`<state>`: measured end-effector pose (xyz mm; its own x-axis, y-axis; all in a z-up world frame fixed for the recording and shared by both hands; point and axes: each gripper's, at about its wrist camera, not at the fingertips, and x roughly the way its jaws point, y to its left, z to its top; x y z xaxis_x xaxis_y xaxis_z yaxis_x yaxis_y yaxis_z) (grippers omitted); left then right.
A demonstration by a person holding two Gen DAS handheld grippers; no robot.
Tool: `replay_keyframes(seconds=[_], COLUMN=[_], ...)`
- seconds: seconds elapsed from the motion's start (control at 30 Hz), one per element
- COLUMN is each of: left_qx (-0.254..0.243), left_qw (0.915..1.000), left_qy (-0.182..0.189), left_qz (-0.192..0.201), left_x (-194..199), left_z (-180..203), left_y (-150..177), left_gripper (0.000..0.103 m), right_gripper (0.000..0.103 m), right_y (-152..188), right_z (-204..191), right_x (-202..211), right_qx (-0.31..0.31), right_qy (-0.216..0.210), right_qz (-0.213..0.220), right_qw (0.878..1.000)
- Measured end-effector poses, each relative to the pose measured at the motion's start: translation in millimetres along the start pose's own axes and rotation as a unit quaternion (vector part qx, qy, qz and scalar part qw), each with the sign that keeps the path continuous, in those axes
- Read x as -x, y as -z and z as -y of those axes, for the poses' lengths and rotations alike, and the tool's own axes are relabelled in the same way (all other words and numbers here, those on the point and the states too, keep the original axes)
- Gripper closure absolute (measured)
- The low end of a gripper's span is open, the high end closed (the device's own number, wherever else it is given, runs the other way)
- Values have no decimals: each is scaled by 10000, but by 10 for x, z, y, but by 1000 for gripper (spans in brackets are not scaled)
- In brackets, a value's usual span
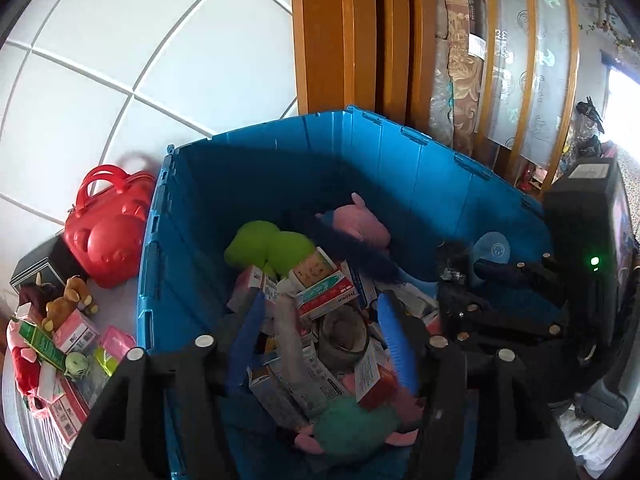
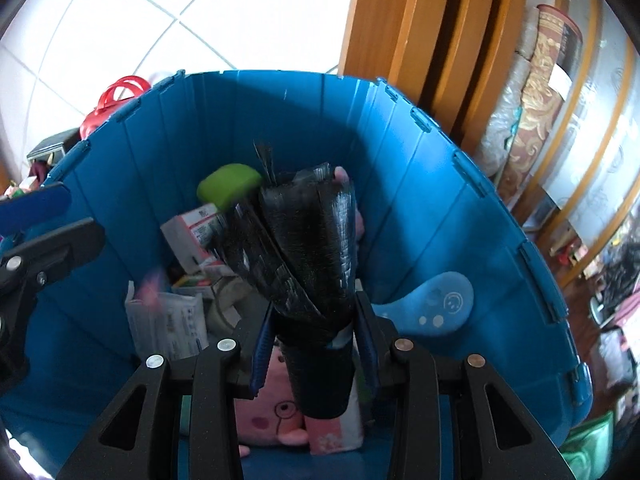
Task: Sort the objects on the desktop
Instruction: 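Carry the medicine box and black bag roll into the blue bin and release, then return both tools from the bin to the pile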
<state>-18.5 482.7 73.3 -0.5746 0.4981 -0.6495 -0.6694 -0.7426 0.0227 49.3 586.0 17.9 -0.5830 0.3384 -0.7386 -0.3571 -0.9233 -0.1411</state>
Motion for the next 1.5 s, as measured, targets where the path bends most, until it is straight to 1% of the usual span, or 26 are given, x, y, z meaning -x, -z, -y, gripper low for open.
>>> replay_keyframes(seconds=[0.07,0.1,0.13,0.2,0.27,0.33,0.4,0.5,0.57,0.6,0.7,0.8,0.97,1.03,1.07,1.1,1.13,1.17,1.23,1.33,1.4,1.5], left_qx=[-3,6,12,21,21,29,55,83,103,115,170,253,323,407,467,502,532,570,651,876,1060,1299], left_qw=[10000,10000,10000,10000,10000,10000,9999,9999,9998,9998,9995,9988,9976,9962,9950,9938,9922,9901,9866,9829,9802,9778], left_qy=[-1,12,12,25,22,14,13,22,13,2,12,47,12,-59,-135,-220,-329,-459,-642,-743,-797,-951], left_qz=[16,12,17,32,52,80,100,110,145,173,271,408,610,763,872,971,1076,1198,1350,1437,1472,1341], left_x=[1,0,1,8,16,24,32,39,48,57,95,188,435,573,665,744,826,915,1044,1183,1251,1306], left_z=[-7,-11,-14,-20,-22,-22,-32,-43,-56,-60,-83,-136,-294,-403,-484,-554,-632,-727,-909,-1251,-1525,-1966], left_y=[8,10,11,15,18,23,27,36,40,44,54,86,206,251,280,312,348,398,496,684,850,1117], left_gripper=[44,44,44,44,44,44,44,44,44,44,44,44,44,44,43,37,25,21,19,19,19,19], right_gripper=[62,56,52,34,26,21,14,10,10,10,10,10,9,7,3,0,0,0,0,0,0,0], right_y=[6,7,5,1,-5,-6,-15,-24,-33,-32,-26,-21,-15,-15,-8,3,25,52,101,144,155,156], right_z=[3,10,5,-10,-33,-37,-19,-36,-89,-124,-191,-231,-208,-207,-213,-219,-229,-242,-297,-444,-630,-950], right_x=[-5,4,11,44,68,82,94,90,76,75,84,87,123,136,167,194,218,235,327,587,828,1131], right_qx=[-20,-30,-19,14,61,30,-46,-18,115,191,352,456,414,398,392,386,382,349,214,-7,-170,-270], right_qy=[26,10,5,41,100,135,102,185,401,578,993,1289,1490,1547,1562,1563,1525,1463,1304,1086,705,292], right_qz=[11,21,21,75,119,162,189,164,113,118,214,270,454,515,614,714,789,801,883,1205,1513,1964], right_qw=[10000,10000,10000,10000,9999,9998,9998,9997,9991,9981,9942,9902,9869,9858,9850,9844,9844,9854,9873,9867,9858,9797])
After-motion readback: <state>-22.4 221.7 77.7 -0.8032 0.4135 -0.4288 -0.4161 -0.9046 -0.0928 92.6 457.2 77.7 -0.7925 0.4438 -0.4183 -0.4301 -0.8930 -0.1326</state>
